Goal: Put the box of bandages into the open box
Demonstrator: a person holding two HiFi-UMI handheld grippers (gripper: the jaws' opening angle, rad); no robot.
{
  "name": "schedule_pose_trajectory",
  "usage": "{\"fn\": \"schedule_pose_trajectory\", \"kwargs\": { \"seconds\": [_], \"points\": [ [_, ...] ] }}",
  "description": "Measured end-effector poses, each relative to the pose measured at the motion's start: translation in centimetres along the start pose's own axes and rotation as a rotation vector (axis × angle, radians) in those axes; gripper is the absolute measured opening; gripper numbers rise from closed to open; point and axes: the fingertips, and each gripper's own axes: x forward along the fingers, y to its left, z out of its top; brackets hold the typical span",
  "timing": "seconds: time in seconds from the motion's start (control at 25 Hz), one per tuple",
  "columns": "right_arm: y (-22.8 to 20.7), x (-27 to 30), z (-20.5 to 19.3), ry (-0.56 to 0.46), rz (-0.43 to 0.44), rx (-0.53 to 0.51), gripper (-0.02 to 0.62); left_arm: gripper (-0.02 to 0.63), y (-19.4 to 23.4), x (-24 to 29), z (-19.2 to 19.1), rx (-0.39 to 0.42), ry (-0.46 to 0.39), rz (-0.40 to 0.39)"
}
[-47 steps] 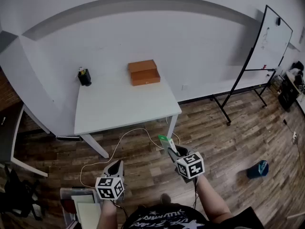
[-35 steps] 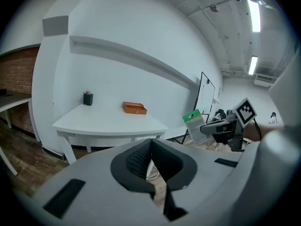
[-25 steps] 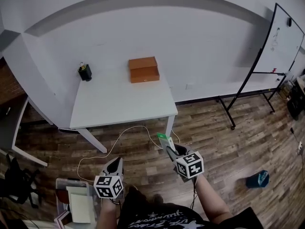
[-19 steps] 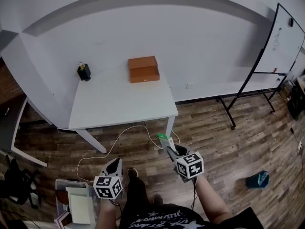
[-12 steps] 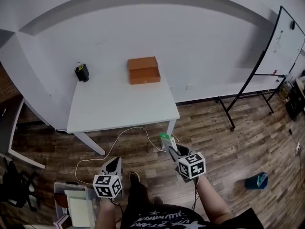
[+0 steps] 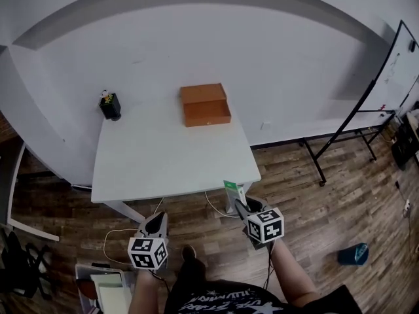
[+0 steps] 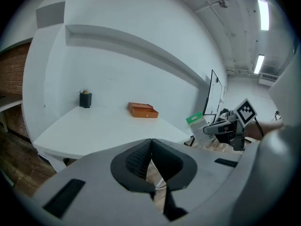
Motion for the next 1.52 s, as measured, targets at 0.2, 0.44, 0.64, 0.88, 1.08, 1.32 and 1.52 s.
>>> {"fn": "schedule_pose_trajectory", "kwargs": {
  "seconds": [0.2, 0.44, 0.64, 0.88, 1.08, 1.32, 1.52],
  "points": [
    [-0.4, 4.8, 3.5, 0.01, -0.026, 0.003, 0.115, 0.02, 4.7, 3.9, 3.4, -0.003, -0.004, -0.011],
    [-0.7, 9.6, 7.3, 0.015, -0.054, 0.004, 0.115, 0.02, 8.9, 7.4, 6.1, -0.006, 0.0, -0.043],
    [-0.6, 13.7, 10.9, 0.008, -0.082, 0.001, 0.115, 0.02, 12.7, 10.4, 8.4, -0.01, 0.007, -0.073],
    [-0.3, 16.8, 12.7, 0.002, -0.12, 0.022, 0.115, 0.02, 15.4, 13.2, 10.0, 0.005, 0.02, -0.129],
    [-1.0, 18.0, 12.3, 0.027, -0.145, 0.043, 0.115, 0.02, 16.5, 14.7, 10.2, 0.008, 0.038, -0.143],
    [-2.9, 19.7, 13.6, 0.015, -0.147, 0.037, 0.115, 0.02, 17.5, 15.8, 10.4, -0.004, 0.04, -0.121],
    [-5.0, 22.5, 15.8, -0.002, -0.122, 0.035, 0.115, 0.02, 18.5, 17.8, 11.5, -0.008, 0.044, -0.082]
  ]
}}
